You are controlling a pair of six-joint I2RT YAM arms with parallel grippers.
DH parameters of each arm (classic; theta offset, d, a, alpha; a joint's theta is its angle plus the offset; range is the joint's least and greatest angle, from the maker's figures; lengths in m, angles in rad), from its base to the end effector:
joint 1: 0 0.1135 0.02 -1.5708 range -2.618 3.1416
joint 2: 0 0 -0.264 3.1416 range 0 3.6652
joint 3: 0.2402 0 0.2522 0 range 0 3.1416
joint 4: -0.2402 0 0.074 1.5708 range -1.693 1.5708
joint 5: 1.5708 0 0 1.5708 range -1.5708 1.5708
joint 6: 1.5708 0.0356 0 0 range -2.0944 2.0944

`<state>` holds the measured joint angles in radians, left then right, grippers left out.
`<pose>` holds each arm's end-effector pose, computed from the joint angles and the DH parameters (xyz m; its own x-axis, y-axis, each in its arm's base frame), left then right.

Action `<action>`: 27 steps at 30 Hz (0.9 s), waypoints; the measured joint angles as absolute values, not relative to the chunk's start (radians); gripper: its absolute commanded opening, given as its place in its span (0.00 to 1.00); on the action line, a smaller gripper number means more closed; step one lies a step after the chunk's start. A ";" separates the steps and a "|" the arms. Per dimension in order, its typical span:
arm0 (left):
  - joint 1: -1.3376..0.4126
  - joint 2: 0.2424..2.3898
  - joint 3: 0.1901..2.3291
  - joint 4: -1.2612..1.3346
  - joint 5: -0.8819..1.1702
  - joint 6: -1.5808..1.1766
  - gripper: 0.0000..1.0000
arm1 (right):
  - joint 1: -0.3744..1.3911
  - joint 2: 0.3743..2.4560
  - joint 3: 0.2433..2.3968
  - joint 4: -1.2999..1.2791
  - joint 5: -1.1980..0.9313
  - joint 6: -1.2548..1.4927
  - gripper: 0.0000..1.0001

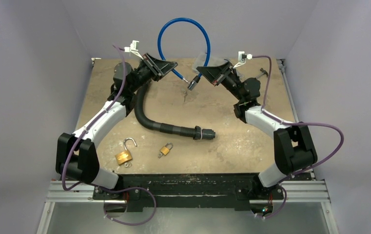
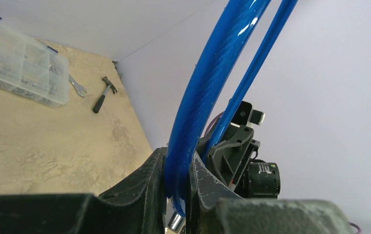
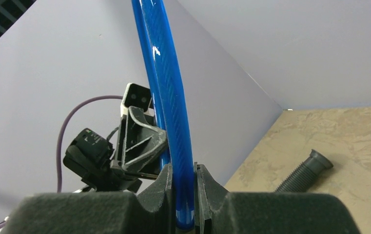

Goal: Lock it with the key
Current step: Lock the lock.

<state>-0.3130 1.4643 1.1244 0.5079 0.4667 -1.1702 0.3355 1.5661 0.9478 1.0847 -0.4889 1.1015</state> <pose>0.3254 -0.1221 0.3686 -0.5798 -0.6767 -0.4538 0.4183 0.2307 -0.8785 0.3224 0.1301 0.3318 -0.4205 0.6873 -0.5923 -0.6893 0.1825 0.7011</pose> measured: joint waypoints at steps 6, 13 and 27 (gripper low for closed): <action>-0.315 1.464 1.114 0.509 0.464 -1.168 0.00 | 0.342 1.566 0.948 1.094 -0.488 1.120 0.00; -0.317 1.464 1.114 0.508 0.461 -1.168 0.00 | 0.349 1.566 0.948 1.094 -0.487 1.130 0.00; -0.328 1.469 1.093 0.506 0.419 -1.133 0.00 | 0.368 1.584 0.949 1.020 -0.443 1.196 0.00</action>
